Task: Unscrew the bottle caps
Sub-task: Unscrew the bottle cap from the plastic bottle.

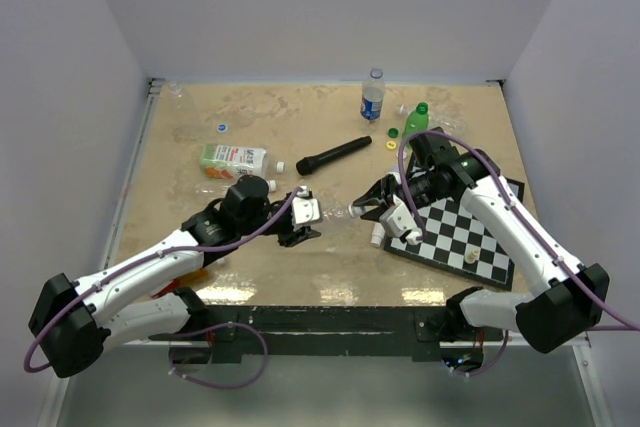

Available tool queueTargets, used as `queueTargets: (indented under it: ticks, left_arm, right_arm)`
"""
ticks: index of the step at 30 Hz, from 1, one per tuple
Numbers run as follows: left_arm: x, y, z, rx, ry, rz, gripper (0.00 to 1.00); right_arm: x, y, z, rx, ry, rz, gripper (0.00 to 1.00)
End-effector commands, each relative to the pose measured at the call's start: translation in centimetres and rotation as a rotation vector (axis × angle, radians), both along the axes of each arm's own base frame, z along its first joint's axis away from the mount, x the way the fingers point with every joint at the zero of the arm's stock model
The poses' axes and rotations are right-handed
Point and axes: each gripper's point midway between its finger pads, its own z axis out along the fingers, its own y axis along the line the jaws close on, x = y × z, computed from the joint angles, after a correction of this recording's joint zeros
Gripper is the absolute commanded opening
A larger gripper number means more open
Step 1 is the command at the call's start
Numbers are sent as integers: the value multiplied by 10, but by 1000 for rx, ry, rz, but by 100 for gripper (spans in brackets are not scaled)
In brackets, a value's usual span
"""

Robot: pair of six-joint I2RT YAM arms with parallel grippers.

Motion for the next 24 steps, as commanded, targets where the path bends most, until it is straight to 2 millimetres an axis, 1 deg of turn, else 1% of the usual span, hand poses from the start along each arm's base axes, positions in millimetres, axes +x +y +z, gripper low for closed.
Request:
queueTargets:
  ticks: [1, 3, 4, 6, 8, 11, 14, 17, 21, 23, 24]
  left_arm:
    - [-7, 7, -11, 36, 65, 0, 0]
    - [-5, 8, -14, 44, 66, 11, 0]
    - [-4, 8, -16, 50, 66, 18, 0]
    - [-1, 9, -19, 62, 71, 29, 0]
    - [0, 10, -20, 67, 71, 36, 0]
    - [2, 11, -20, 73, 64, 50, 0]
    - [4, 12, -21, 78, 56, 59, 0]
    - [6, 13, -21, 83, 51, 70, 0]
    - [8, 15, -21, 86, 44, 81, 0]
    - [8, 15, -21, 86, 42, 82, 0]
    - [9, 15, -20, 84, 40, 84, 0]
  right_arm:
    - [-3, -4, -3, 46, -167, 108, 5]
    - [-6, -4, -8, 47, -135, 105, 11]
    - [-5, -3, -7, 51, -127, 96, 16]
    - [-6, -2, -4, 63, -103, 80, 30]
    - [-5, -2, 2, 72, -75, 54, 42]
    - [-6, -1, 11, 80, -10, 11, 51]
    - [-7, -2, 19, 80, 51, -30, 57]
    - [-9, -5, 24, 65, 111, -86, 60]
    - [-11, -12, 27, 29, 197, -185, 65]
    - [-8, -16, 31, 23, 229, -257, 65]
    - [-3, -18, 33, 18, 237, -310, 65]
